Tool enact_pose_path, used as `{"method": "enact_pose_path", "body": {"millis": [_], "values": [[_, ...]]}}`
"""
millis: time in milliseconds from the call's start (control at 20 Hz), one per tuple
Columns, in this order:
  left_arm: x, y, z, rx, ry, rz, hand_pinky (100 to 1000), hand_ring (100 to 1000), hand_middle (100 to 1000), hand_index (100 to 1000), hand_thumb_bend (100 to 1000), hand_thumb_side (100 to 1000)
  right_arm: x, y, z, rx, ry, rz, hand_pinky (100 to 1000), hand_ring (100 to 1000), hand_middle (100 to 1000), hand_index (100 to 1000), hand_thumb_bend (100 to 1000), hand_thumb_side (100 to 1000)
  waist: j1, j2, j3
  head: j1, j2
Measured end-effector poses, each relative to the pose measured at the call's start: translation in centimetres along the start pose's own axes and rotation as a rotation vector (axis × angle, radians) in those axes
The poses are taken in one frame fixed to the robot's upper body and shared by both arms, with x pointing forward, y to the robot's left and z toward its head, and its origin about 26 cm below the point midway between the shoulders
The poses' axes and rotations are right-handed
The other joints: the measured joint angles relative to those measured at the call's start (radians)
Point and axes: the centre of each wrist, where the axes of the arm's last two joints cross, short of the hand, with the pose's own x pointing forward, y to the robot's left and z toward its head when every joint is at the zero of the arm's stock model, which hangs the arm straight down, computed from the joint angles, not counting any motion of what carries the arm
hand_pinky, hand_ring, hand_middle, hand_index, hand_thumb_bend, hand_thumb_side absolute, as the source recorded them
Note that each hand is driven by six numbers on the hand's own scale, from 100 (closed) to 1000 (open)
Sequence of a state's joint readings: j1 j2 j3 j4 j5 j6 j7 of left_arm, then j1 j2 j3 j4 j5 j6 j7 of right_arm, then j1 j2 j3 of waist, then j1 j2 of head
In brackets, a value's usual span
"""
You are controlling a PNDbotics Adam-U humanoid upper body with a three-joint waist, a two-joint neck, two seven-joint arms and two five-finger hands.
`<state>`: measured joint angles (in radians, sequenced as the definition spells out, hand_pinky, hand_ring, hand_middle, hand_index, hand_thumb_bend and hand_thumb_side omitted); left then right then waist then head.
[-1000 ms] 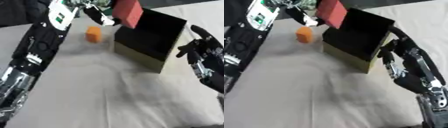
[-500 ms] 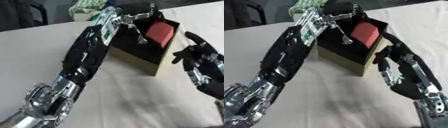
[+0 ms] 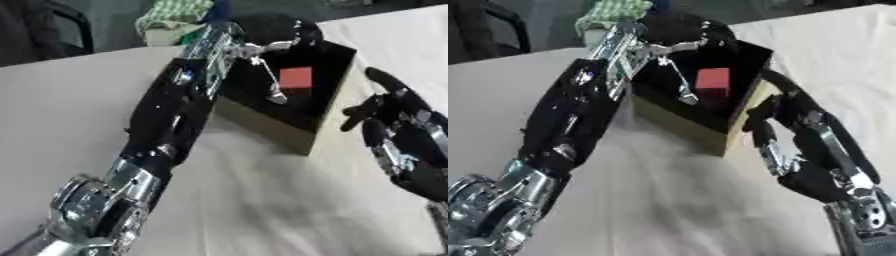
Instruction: Pick up objects on the table and place them in the box.
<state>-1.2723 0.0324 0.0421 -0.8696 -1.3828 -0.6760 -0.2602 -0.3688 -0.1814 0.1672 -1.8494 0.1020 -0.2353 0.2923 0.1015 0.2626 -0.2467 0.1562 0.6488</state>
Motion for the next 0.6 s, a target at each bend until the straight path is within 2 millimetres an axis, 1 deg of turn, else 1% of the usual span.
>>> {"method": "enact_pose_path", "body": {"millis": [50,100,150,200,300,450,600], "values": [[-0.2,0.3,0.2,0.022,0.014,0.000,850,793,832,915,779,510,0.0,0.0,0.0,0.000,0.000,0.000,766,563,517,1000,100,523,-0.001,0.000,0.000,0.000,0.000],[-0.4,0.6,0.4,0.044,0.031,0.001,835,772,813,910,737,486,0.0,0.0,0.0,0.000,0.000,0.000,766,563,517,1000,100,523,-0.001,0.001,0.000,0.000,0.000],[-0.8,1.1,0.7,0.067,0.052,0.004,833,769,810,910,727,485,0.0,0.0,0.0,0.000,0.000,0.000,766,563,517,1000,100,523,-0.002,0.001,0.000,0.000,0.000],[-1.2,1.5,1.0,0.085,0.073,0.011,830,763,799,909,693,483,0.0,0.0,0.0,0.000,0.000,0.000,766,563,517,1000,100,523,-0.002,0.001,0.000,0.000,0.000],[-2.2,2.5,1.8,0.102,0.123,0.030,826,759,793,909,666,460,0.0,0.0,0.0,0.000,0.000,0.000,766,563,517,1000,100,523,-0.002,0.001,0.000,0.000,0.000],[-4.3,3.5,3.6,0.081,0.225,0.066,820,752,789,910,653,474,0.0,0.0,0.0,0.000,0.001,0.000,766,563,517,1000,100,522,-0.001,0.001,0.001,0.000,0.000],[-6.3,3.5,5.6,0.019,0.342,0.111,815,751,788,909,672,480,-0.1,0.0,0.1,0.000,0.004,-0.001,767,563,517,1000,100,522,0.001,0.001,0.001,-0.001,0.000]]}}
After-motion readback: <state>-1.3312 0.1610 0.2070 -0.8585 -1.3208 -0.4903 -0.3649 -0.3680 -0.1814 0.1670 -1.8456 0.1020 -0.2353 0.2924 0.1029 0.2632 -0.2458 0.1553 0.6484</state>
